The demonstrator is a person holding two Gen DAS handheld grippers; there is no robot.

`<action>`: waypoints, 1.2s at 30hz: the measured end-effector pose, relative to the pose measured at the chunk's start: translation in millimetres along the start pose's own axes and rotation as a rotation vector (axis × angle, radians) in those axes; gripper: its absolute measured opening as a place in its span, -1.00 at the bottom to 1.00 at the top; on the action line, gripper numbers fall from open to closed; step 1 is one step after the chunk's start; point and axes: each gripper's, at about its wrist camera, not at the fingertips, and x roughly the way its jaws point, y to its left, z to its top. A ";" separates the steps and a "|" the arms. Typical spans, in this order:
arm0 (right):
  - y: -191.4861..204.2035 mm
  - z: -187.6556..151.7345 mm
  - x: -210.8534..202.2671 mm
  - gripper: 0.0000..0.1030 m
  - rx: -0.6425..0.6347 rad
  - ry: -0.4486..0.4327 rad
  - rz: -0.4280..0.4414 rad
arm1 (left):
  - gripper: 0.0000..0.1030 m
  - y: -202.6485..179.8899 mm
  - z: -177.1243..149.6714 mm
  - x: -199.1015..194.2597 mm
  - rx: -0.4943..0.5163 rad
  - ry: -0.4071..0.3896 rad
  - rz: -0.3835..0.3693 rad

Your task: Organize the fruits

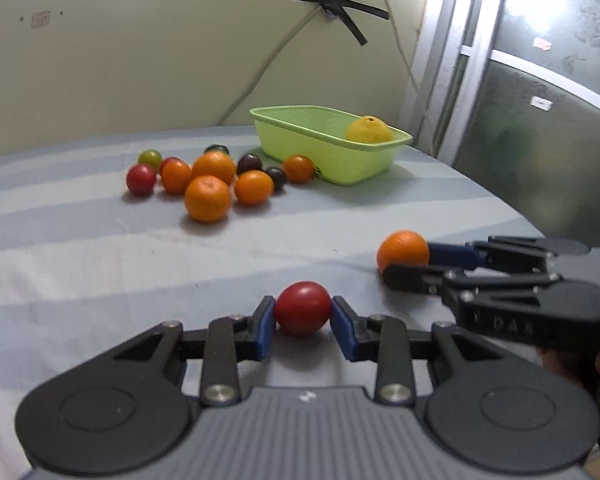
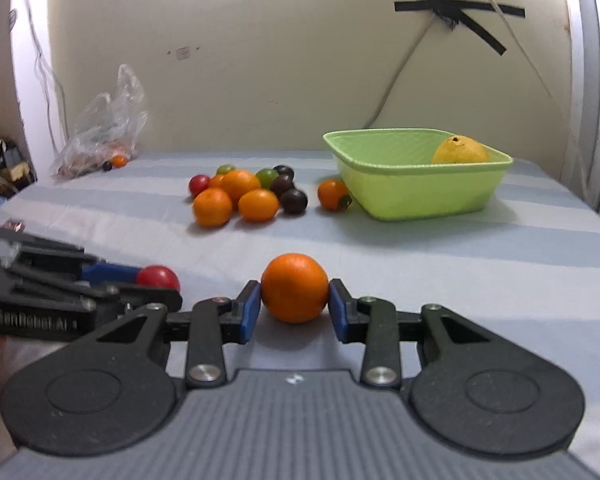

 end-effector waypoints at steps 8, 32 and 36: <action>5.2 -7.4 -4.9 -0.13 0.023 0.009 -0.021 | -0.16 -18.4 -5.8 5.2 0.076 -0.036 0.054; 12.1 -10.6 -4.3 0.00 -0.018 0.012 -0.014 | 0.18 -16.5 -23.8 -31.1 0.116 -0.089 0.026; 11.9 -10.5 -4.3 0.00 -0.020 0.013 -0.014 | 0.15 -19.4 -38.9 -35.3 0.147 -0.054 0.040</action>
